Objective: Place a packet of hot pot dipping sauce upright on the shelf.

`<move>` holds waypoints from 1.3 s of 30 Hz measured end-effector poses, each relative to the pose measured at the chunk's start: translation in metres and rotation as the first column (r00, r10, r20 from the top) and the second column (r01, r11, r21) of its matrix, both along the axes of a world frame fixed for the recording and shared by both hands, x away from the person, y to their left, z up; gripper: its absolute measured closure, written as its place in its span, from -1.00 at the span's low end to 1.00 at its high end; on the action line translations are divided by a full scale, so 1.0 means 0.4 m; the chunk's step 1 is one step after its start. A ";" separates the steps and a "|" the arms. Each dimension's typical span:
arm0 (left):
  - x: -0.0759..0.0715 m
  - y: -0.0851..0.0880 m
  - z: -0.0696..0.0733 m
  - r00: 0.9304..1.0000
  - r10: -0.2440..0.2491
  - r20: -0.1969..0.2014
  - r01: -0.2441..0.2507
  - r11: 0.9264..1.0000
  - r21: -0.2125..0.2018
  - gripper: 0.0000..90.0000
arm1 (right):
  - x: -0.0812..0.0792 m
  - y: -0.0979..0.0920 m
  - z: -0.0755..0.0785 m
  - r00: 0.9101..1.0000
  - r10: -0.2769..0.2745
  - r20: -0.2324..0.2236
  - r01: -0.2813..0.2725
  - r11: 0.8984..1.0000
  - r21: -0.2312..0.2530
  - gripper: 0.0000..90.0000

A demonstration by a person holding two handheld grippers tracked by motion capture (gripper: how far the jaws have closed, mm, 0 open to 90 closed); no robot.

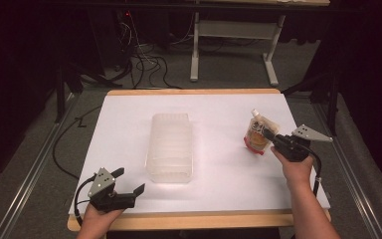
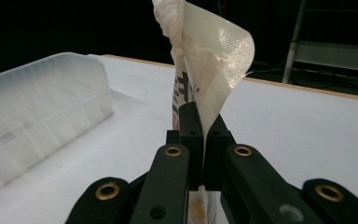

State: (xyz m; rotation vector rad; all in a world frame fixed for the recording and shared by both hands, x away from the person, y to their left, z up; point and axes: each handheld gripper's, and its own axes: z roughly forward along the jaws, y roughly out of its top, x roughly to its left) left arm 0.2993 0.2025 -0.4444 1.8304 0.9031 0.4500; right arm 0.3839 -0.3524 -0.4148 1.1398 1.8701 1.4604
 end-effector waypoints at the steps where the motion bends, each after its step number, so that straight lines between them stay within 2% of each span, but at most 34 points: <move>1: -0.001 0.001 0.000 1.000 0.001 0.000 -0.001 1.000 -0.003 -0.82 | -0.004 0.003 0.001 1.000 0.018 0.002 -0.018 1.000 0.006 1.00; 6: 0.000 0.005 0.002 1.000 0.009 0.004 -0.009 1.000 -0.009 -0.82 | -0.020 0.021 0.010 0.997 0.071 0.012 -0.071 0.998 -0.002 1.00; 11: 0.000 0.006 0.004 1.000 0.010 0.007 -0.010 1.000 -0.009 -0.82 | -0.028 0.031 0.013 0.995 0.097 0.010 -0.097 0.995 0.001 1.00; 12: -0.001 0.007 0.005 1.000 0.013 0.008 -0.013 1.000 -0.011 -0.82 | -0.031 0.035 0.016 0.992 0.123 0.017 -0.124 0.992 0.007 1.00; 15: -0.002 0.008 0.003 1.000 0.015 0.005 -0.015 1.000 -0.011 -0.82 | -0.033 0.040 0.018 0.991 0.135 0.018 -0.136 0.991 0.013 1.00; 22: 0.000 0.007 0.002 1.000 0.014 0.003 -0.014 1.000 -0.006 -0.82 | -0.038 0.075 0.027 0.981 0.195 0.017 -0.195 0.981 0.001 1.00; 36: -0.001 0.007 0.003 1.000 0.016 0.006 -0.016 1.000 -0.011 -0.82 | -0.046 0.148 0.036 0.952 0.305 0.028 -0.305 0.952 0.008 1.00; 39: 0.000 0.010 0.003 1.000 0.023 0.007 -0.022 1.000 -0.016 -0.82 | -0.050 0.171 0.041 0.942 0.334 0.035 -0.335 0.942 0.009 1.00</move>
